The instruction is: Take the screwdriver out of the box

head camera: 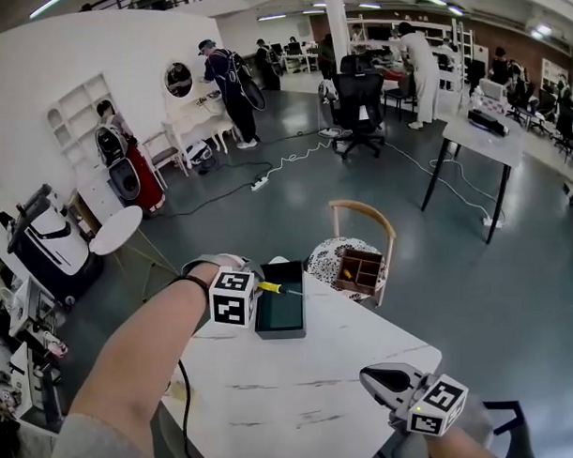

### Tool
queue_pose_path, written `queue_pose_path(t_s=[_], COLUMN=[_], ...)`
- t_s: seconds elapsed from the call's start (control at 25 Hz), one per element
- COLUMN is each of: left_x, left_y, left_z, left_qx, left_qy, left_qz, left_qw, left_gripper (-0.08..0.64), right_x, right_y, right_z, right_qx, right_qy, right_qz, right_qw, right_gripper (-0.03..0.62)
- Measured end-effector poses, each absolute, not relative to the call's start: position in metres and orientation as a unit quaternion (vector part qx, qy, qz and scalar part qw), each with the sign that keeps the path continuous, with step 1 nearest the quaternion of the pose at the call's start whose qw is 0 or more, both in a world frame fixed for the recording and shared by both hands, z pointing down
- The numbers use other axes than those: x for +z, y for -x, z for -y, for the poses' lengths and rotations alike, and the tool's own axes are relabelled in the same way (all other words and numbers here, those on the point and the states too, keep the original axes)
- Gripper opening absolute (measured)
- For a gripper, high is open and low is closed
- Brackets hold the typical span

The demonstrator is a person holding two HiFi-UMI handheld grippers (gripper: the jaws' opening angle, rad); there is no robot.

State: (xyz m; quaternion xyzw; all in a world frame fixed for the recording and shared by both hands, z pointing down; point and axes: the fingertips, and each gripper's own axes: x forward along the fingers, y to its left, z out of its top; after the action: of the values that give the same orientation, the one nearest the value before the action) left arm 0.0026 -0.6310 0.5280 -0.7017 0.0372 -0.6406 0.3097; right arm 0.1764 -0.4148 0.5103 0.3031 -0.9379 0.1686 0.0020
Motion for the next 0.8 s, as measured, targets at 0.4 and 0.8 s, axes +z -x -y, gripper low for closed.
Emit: queue_pose_path(t_s=[0.4, 0.8], left_x=[0.468, 0.446], left_y=[-0.005, -0.032], left_z=[0.547, 0.464], left_qx=[-0.557, -0.405], left_qy=[0.789, 0.881], left_qz=[-0.148, -0.213], left_qw=[0.214, 0.117], left_gripper=[0.067, 0.067], right_x=[0.471, 0.459], right_y=[-0.195, -0.191], right_z=[0.385, 0.364], right_qx=[0.147, 0.150], right_qy=[-0.280, -0.286], right_qz=[0.949, 0.946], right_qw=[-0.006, -0.028], right_gripper=[0.008, 0.008])
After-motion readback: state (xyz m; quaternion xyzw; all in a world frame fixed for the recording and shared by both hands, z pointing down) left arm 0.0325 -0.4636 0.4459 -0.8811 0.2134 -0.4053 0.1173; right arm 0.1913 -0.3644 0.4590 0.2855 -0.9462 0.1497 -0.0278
